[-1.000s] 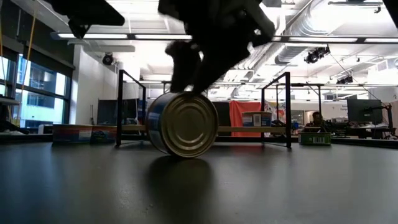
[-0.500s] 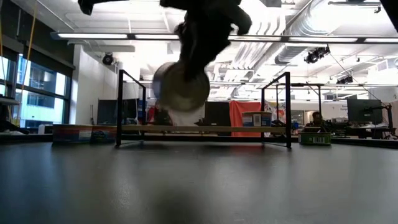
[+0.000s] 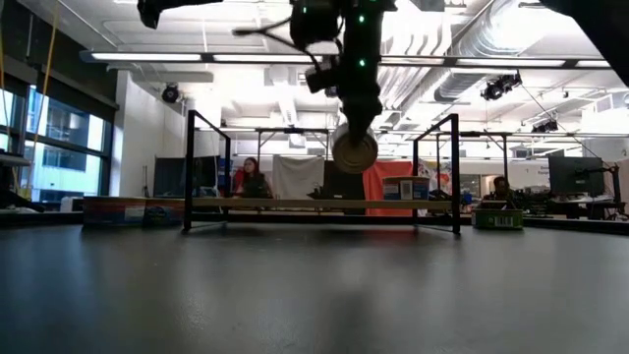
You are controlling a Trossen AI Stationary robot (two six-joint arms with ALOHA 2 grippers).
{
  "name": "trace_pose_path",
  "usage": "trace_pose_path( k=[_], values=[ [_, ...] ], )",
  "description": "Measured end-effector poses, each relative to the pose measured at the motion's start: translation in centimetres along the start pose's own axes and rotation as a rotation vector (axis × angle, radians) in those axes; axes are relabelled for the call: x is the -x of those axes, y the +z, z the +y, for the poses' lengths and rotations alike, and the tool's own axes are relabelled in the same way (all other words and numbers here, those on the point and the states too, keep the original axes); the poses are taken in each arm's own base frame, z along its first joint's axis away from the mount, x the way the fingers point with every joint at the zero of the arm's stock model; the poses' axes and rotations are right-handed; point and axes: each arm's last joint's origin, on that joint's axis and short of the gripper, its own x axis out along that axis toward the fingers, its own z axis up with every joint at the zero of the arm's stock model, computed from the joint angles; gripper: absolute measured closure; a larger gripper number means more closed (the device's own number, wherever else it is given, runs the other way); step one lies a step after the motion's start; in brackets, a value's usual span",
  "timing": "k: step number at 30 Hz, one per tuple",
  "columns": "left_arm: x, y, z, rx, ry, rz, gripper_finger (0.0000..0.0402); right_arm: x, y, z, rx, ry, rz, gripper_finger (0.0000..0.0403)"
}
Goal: Stack canned seafood by type on shelf
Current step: Put the blue and pink tuna can on the shelf
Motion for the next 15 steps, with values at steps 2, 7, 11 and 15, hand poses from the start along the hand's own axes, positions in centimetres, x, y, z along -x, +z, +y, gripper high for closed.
trace_pose_path(
  k=[2,7,11,15],
  values=[
    [-0.2,-0.2,-0.2,-0.005,-0.003,0.009,0.0401,-0.9,0.0,-0.1,0.003,0.002,0.031,0.0232],
    [-0.5,-0.6,-0.5,0.001,-0.002,0.024,0.0401,-2.3,0.5,-0.3,0.014,-0.061,0.046,0.0232],
    [-0.7,-0.6,-0.7,0.006,-0.002,0.021,0.0402,-3.2,0.7,0.0,-0.003,-0.053,0.06,0.0232],
    [-0.8,-0.4,-0.9,0.028,-0.004,-0.002,0.0401,-4.6,0.8,0.3,-0.016,-0.039,0.096,0.0232]
  ],
)
